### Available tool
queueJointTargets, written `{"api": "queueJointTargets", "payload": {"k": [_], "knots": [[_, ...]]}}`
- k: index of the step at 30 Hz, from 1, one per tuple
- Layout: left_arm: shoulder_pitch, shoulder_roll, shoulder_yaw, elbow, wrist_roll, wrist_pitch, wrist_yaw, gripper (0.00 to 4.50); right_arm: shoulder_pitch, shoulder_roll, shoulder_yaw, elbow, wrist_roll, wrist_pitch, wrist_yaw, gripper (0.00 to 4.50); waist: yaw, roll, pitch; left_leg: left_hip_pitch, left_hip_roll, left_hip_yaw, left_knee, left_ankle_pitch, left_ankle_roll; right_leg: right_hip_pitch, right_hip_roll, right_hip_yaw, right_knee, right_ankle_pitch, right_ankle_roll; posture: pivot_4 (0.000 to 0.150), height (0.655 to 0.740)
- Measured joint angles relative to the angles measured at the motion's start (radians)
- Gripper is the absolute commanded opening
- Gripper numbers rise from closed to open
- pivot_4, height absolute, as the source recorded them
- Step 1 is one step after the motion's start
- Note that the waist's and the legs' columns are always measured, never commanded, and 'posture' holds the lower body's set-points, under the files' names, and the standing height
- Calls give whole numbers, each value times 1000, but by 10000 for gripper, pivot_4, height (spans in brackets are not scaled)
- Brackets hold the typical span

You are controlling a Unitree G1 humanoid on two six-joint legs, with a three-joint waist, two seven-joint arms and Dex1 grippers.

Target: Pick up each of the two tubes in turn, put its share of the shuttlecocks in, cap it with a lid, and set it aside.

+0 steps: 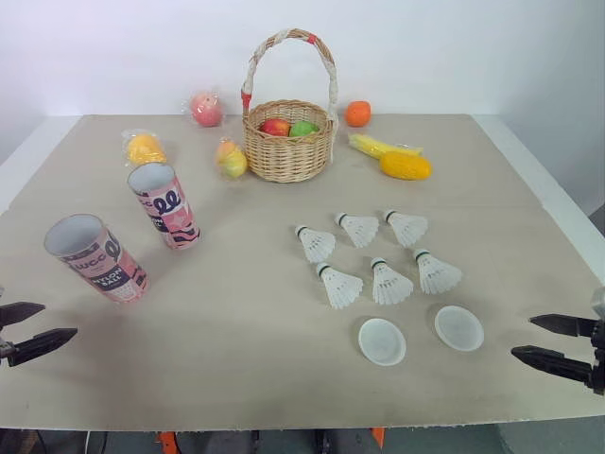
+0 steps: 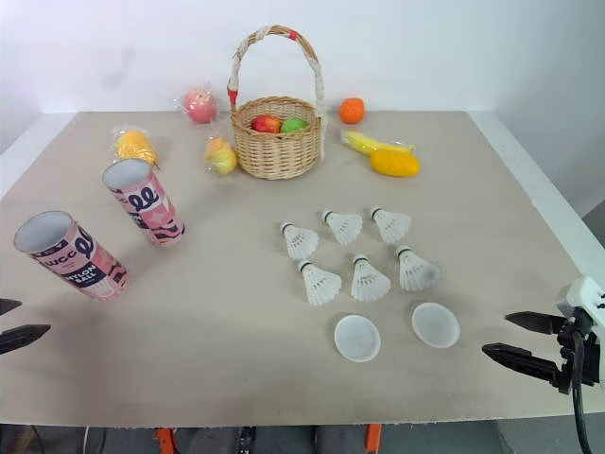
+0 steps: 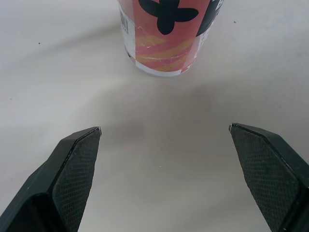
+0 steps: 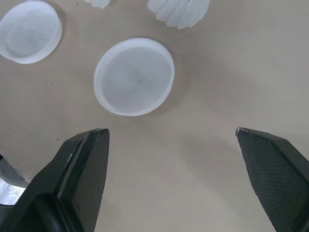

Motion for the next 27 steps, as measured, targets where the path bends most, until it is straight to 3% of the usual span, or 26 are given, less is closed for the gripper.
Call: {"api": "queueJointTargets", "payload": {"k": [8,11,14,18,21,27], "knots": [[11,-71,45,-9,-9,-19,19,44328,-93,-2,5,-96,100,74,31,45000,-5,1,0,1,3,0,0,0,0,-1,2,3,0,2,-1,1500,7400],[-15,-203,60,-39,-42,-66,68,44328,-346,8,96,-302,280,162,-48,45000,-22,1,0,3,6,1,1,0,0,0,4,4,1,5,-1,1500,7400],[-31,-296,42,-49,-50,-118,116,44328,-509,63,222,-408,346,182,-135,45000,-23,-9,-4,2,8,0,2,0,0,0,7,2,1,4,-3,1500,7400],[-30,-382,18,-69,-45,-189,176,44328,-690,204,399,-449,369,195,-237,45000,-23,-14,-6,0,8,-1,3,0,-2,-1,6,2,1,7,1,1500,7400],[-57,-464,-34,-108,-43,-244,227,44328,-800,319,517,-446,351,174,-291,45000,-22,-13,-6,0,7,0,3,0,-2,-1,4,2,1,12,-5,1500,7400],[-106,-646,-157,-96,30,-394,392,44328,-870,415,698,-398,263,125,-290,45000,-23,-15,-7,-1,6,0,4,0,-2,-1,3,1,0,13,-4,1500,7400]]}}
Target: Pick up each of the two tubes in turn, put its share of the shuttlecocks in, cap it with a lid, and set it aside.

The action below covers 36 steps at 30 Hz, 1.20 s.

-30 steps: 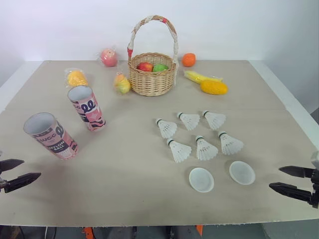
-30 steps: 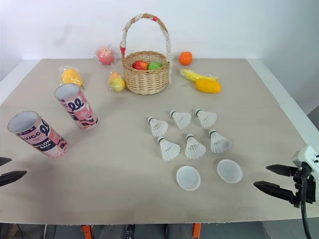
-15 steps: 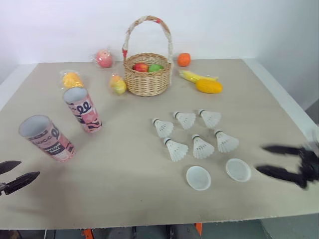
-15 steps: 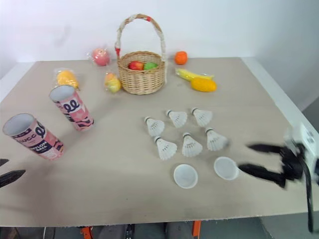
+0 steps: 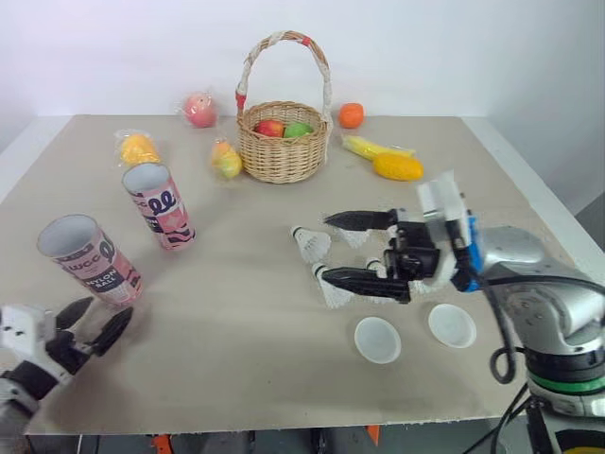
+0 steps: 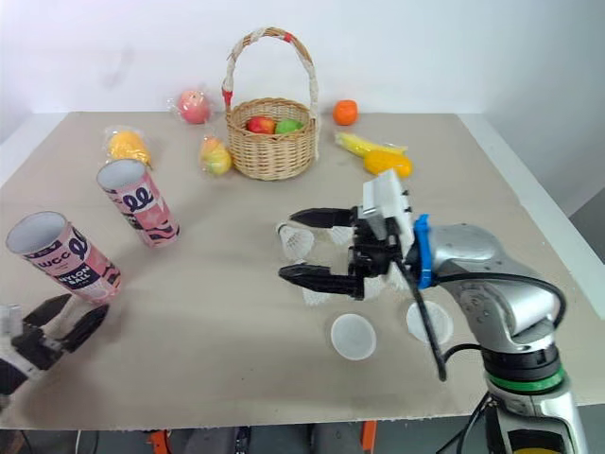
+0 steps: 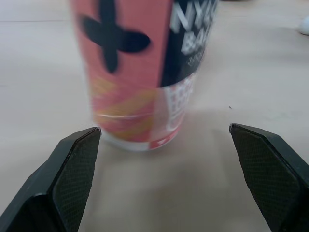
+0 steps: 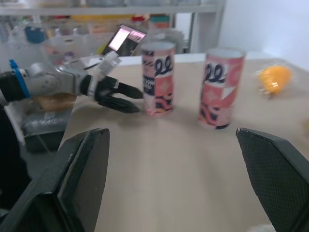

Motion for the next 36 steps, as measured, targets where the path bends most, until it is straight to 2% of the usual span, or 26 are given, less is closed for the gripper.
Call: {"api": "queueJointTargets", "payload": {"k": [4,10,21,28,31,33,36], "knots": [[-45,-49,-48,42,54,-99,79,44328,-16,48,71,90,-82,-66,27,45000,1,2,0,1,0,-1,0,2,2,0,1,-1,1,2,-1,1500,7400],[-168,-59,-83,160,83,-189,172,44328,-40,99,123,138,-151,-130,46,45000,-1,2,-1,1,3,-1,0,5,2,0,5,-1,1,5,-1,1500,7400],[-345,-34,-147,362,104,-286,200,44328,-50,168,151,169,-203,-147,17,45000,0,5,-2,1,6,0,0,7,1,1,11,-1,1,8,-4,1500,7400],[-376,-10,-165,428,116,-340,198,44328,-48,181,151,176,-217,-153,6,45000,0,6,-2,1,8,-1,0,7,1,0,12,-1,1,8,-5,1500,7400],[-378,-9,-165,436,115,-347,198,36290,-41,183,151,176,-223,-155,6,45000,0,7,-2,2,9,0,0,8,2,0,13,-1,1,8,-5,1500,7400],[-378,-9,-165,436,115,-347,198,29338,-37,187,151,176,-225,-155,5,45000,0,7,-2,2,9,0,0,8,2,0,13,-1,1,8,-4,1500,7400],[-377,-7,-166,436,114,-347,199,29338,-36,194,151,176,-224,-155,0,45000,0,7,-2,2,9,0,0,8,1,0,14,-1,1,7,-4,1500,7400]]}}
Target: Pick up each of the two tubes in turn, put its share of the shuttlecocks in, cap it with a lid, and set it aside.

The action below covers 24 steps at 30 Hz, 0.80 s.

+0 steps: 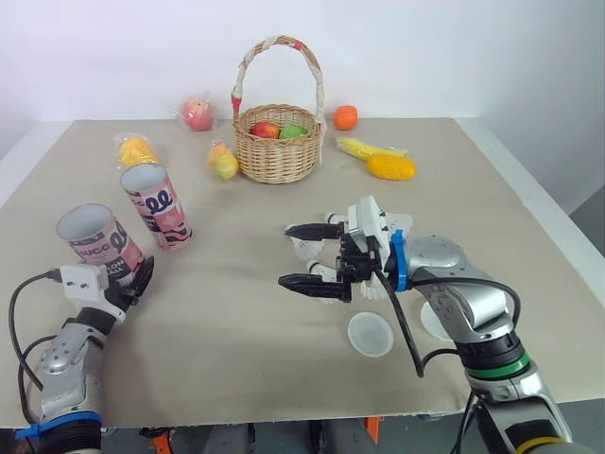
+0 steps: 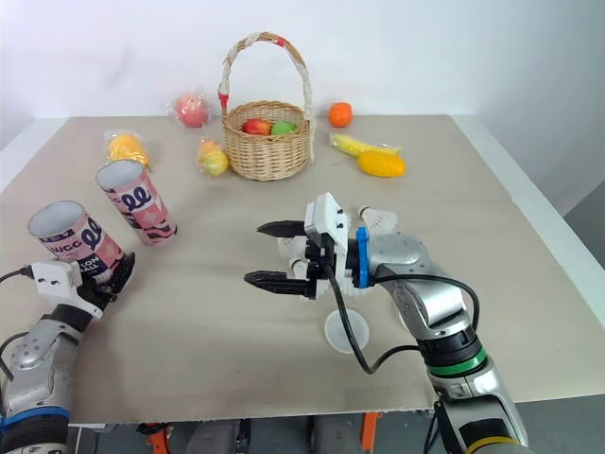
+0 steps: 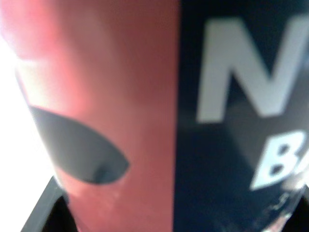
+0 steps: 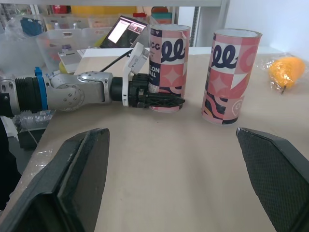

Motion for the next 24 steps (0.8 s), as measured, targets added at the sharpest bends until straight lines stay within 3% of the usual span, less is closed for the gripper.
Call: {"api": "queueJointTargets", "payload": {"k": [5,9,12,15,19,24], "knots": [[43,19,-3,-45,-18,18,-7,29338,55,12,-40,-46,66,52,-43,45000,-1,0,0,-1,0,-1,-1,-1,-1,-1,-1,2,0,0,-2,1500,7400],[137,122,-22,-175,-47,125,-82,29338,152,-32,-121,-174,147,125,-99,45000,-2,0,0,-1,0,-1,-2,-3,-4,-2,-1,3,-1,-2,-2,1500,7400],[206,248,-40,-290,-79,241,-180,29338,258,-70,-173,-278,202,186,-157,45000,-2,-1,1,-2,0,-2,-3,-4,-6,-3,-2,2,0,-6,-2,1500,7400],[243,507,-73,-391,-108,389,-370,29338,484,-98,-246,-422,234,220,-247,45000,5,-5,0,-5,0,-5,-3,-5,-8,-3,-1,-3,0,-12,-7,1500,7400],[210,729,-128,-460,-125,505,-556,29338,625,-90,-270,-478,201,205,-338,45000,-4,2,4,-2,1,-2,-4,-5,-9,-4,-2,-1,0,-16,-3,1500,7400],[91,864,-295,-491,-90,596,-701,29338,677,-79,-195,-486,103,172,-408,45000,-8,3,6,-2,2,2,-4,-5,-9,-5,2,2,0,-16,-3,1500,7400]]}}
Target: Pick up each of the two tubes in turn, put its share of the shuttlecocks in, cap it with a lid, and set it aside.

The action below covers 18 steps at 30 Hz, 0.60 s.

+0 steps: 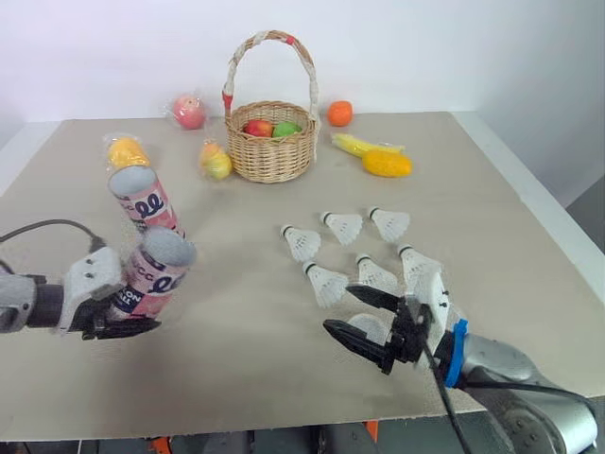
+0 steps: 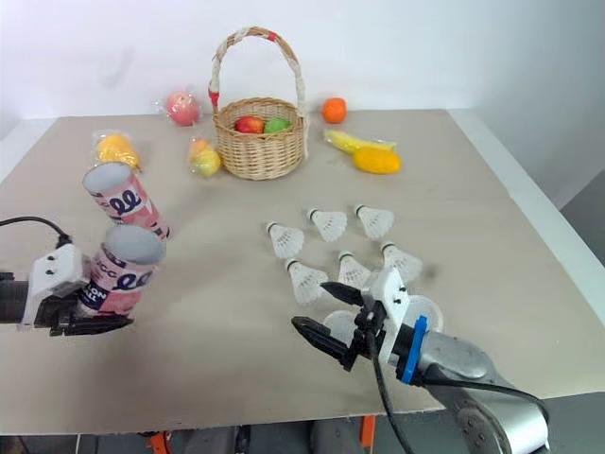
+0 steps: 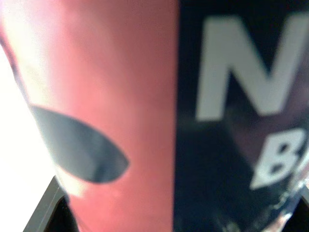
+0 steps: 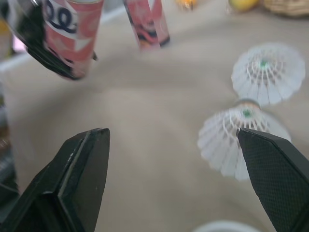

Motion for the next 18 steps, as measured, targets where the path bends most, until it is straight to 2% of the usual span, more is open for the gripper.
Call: {"api": "queueJointTargets", "payload": {"k": [8,18], "knots": [[-129,50,-193,-38,112,3,-106,29338,-62,108,176,88,-178,-34,-134,45000,2,0,0,-12,0,0,0,0,0,-13,5,3,4,1,3,1500,7400],[-178,59,-250,-48,207,-51,-135,29338,-102,205,211,157,-257,-55,-213,45000,3,0,0,-10,0,0,1,0,1,-13,6,3,8,0,3,1500,7400]]}}
